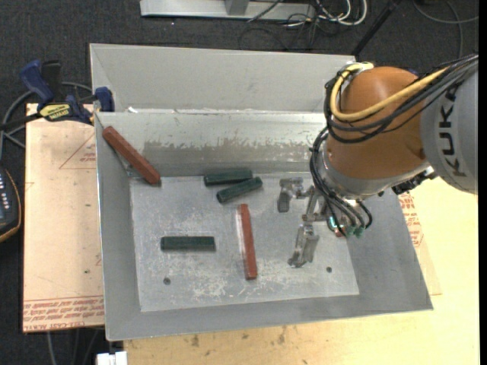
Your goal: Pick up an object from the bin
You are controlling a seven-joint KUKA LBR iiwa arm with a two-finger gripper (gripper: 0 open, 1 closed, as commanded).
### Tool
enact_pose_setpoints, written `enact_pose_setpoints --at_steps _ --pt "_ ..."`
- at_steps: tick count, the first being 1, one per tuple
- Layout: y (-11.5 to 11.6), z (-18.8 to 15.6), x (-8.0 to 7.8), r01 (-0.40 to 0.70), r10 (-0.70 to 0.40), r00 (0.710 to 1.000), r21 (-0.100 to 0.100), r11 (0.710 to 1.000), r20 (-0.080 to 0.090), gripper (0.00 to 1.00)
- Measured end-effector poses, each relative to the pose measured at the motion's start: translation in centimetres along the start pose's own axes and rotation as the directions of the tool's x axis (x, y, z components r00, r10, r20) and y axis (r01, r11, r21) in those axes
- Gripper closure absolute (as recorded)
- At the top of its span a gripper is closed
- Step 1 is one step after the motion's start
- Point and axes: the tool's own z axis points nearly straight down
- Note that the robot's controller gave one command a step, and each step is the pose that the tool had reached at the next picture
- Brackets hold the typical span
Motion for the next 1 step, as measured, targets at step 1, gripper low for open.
enact_pose_setpoints --at_steps 1 --pt "6.18 7.5 -2.93 0.001 -0.001 1.0 -0.002 1.0 0.0 0.0"
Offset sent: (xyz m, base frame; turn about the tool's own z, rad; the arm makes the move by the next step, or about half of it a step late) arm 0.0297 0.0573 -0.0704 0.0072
